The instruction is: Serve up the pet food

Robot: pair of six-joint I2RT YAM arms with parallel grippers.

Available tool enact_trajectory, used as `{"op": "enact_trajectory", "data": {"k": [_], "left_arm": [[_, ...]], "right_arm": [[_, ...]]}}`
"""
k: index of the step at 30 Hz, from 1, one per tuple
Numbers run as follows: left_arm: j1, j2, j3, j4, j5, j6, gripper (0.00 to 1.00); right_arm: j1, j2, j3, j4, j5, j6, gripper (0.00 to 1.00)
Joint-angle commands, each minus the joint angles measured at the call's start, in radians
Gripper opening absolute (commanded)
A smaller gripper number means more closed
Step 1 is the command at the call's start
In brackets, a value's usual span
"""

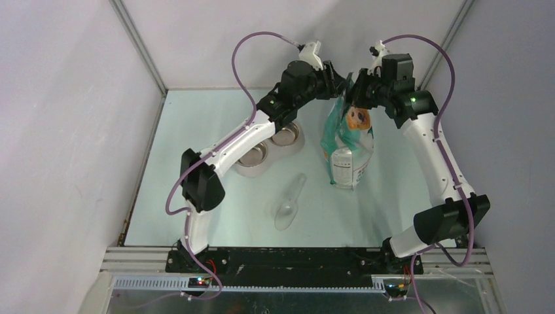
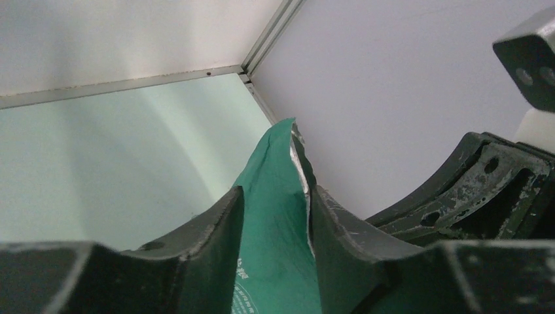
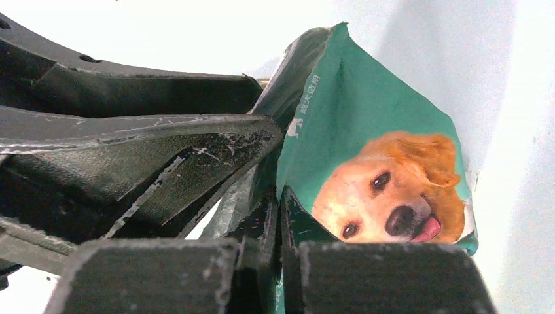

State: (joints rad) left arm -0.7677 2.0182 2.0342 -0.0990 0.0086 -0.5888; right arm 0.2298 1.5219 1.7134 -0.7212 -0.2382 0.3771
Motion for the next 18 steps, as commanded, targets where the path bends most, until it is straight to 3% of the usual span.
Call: {"op": "enact_trajectory", "data": {"k": [1, 8, 11, 18], "left_arm": [[-0.003, -0.035, 0.001, -0.098, 0.05, 0.113, 0.42], [0.037, -0.054, 0.061, -0.252, 0.237, 0.242, 0.18], [0.061, -0.067, 0.105, -0.296, 0.291, 0.301, 0.01], [0.138, -0.063, 0.279, -0.407, 0.174, 0.469, 0.0]], "right_arm": [[0.011, -0.035, 0.007, -0.009, 0.008, -0.017, 0.0], [-0.002, -0.04, 0.096, -0.079, 0.037, -0.082, 0.0], [-0.015, -0.041, 0.136, -0.14, 0.064, -0.14, 0.0], [-0.133, -0.036, 0.26, -0.264, 0.017, -0.183, 0.0]]}}
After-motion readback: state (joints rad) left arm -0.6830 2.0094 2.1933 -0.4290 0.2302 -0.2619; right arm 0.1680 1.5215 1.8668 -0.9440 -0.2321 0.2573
